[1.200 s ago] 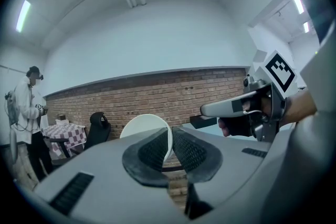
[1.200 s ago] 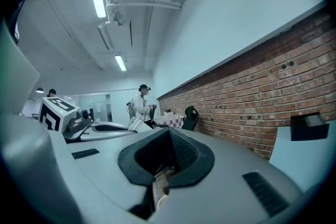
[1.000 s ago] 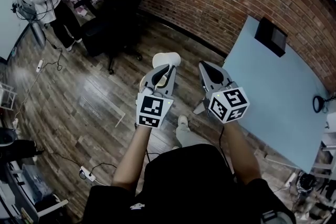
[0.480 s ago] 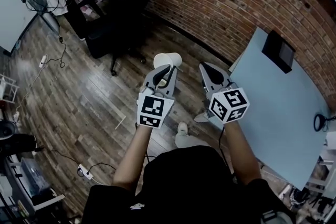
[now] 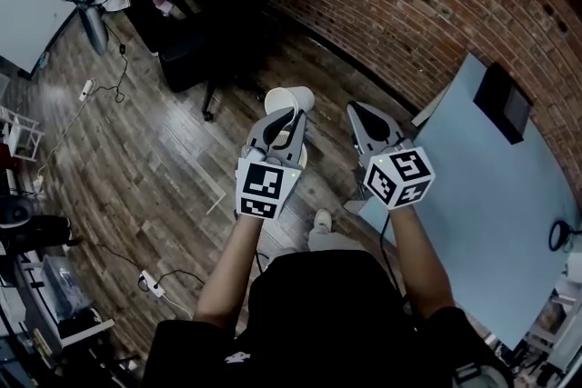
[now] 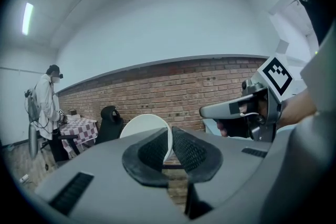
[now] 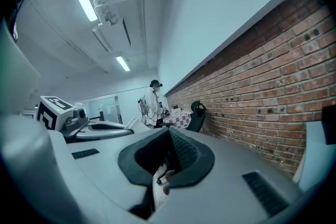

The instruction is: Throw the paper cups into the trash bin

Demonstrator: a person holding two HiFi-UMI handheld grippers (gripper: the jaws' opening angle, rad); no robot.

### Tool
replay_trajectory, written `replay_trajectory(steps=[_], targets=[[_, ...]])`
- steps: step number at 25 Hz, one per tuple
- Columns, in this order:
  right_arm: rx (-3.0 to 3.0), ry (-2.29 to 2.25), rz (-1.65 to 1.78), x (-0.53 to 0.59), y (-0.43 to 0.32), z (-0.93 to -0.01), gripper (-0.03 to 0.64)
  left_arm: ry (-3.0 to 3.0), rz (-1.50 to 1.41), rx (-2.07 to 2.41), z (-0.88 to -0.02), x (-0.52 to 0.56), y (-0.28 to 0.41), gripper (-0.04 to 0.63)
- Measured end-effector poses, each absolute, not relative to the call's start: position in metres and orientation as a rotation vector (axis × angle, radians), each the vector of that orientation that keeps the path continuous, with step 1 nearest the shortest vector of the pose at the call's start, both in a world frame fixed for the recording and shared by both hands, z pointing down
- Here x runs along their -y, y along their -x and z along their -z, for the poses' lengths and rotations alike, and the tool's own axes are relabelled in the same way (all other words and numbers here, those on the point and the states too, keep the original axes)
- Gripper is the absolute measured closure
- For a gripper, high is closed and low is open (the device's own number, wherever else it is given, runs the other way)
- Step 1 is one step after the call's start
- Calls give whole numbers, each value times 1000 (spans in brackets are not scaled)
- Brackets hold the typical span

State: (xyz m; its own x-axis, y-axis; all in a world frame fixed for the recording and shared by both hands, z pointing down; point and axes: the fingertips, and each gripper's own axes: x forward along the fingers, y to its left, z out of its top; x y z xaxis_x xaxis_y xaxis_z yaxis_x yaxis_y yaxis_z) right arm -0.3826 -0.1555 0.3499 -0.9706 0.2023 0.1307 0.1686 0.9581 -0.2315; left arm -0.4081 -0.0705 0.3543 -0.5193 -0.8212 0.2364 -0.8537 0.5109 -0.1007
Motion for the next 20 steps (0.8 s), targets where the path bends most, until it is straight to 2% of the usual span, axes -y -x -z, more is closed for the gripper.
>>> replay_trajectory(steps=[20], targets=[[2810,347,-388,109,446,-417,621,-1256,-222,2531,-419,16,472,563]])
